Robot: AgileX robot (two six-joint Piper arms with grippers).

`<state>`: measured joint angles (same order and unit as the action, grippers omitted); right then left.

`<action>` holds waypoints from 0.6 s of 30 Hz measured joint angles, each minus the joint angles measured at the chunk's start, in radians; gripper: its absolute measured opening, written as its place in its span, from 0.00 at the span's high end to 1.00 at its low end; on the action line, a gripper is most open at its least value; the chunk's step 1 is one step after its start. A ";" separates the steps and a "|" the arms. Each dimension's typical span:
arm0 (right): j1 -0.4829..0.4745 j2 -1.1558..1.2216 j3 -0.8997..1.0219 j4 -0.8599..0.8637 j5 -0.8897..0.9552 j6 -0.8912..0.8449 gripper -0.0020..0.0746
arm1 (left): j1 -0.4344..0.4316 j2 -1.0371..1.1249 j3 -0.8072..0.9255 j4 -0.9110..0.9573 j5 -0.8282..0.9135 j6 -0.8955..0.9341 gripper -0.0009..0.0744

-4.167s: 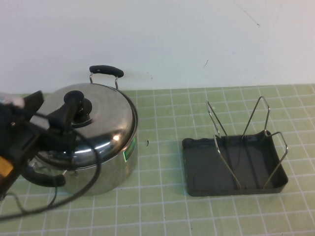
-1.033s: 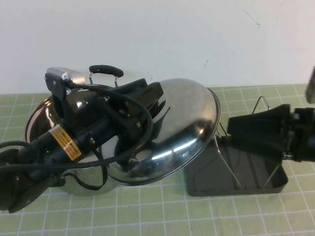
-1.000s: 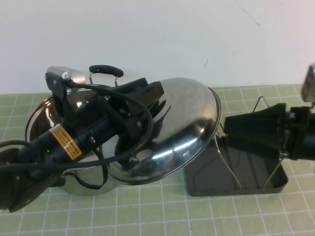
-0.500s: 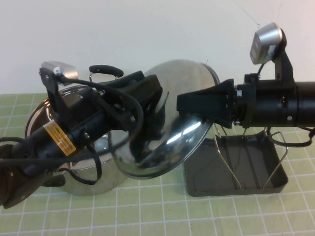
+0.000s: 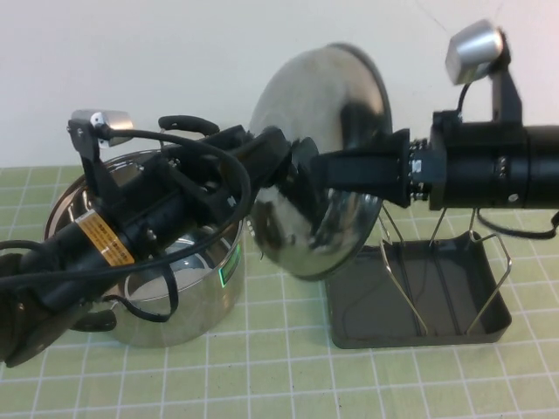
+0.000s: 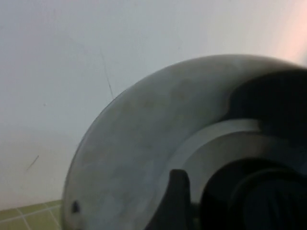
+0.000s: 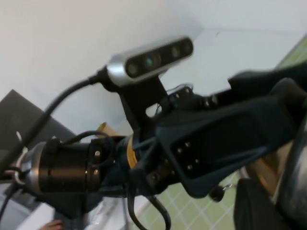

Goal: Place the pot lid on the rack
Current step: Hand over the pot lid, then place the pot lid on the pot rack

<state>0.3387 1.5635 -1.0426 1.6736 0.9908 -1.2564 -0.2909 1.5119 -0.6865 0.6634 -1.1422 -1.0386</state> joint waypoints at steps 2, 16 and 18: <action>0.000 -0.043 -0.007 -0.036 -0.041 -0.003 0.86 | 0.033 -0.010 0.000 0.018 0.000 -0.023 0.22; 0.002 -0.289 -0.009 -0.772 -0.279 0.366 0.86 | 0.516 -0.156 0.000 0.526 -0.016 -0.394 0.85; 0.002 -0.254 -0.006 -0.806 -0.308 0.375 0.86 | 0.533 -0.156 0.000 0.588 -0.016 -0.407 0.92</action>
<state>0.3412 1.3093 -1.0489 0.8673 0.6828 -0.8809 0.2425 1.3557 -0.6865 1.2518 -1.1578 -1.4459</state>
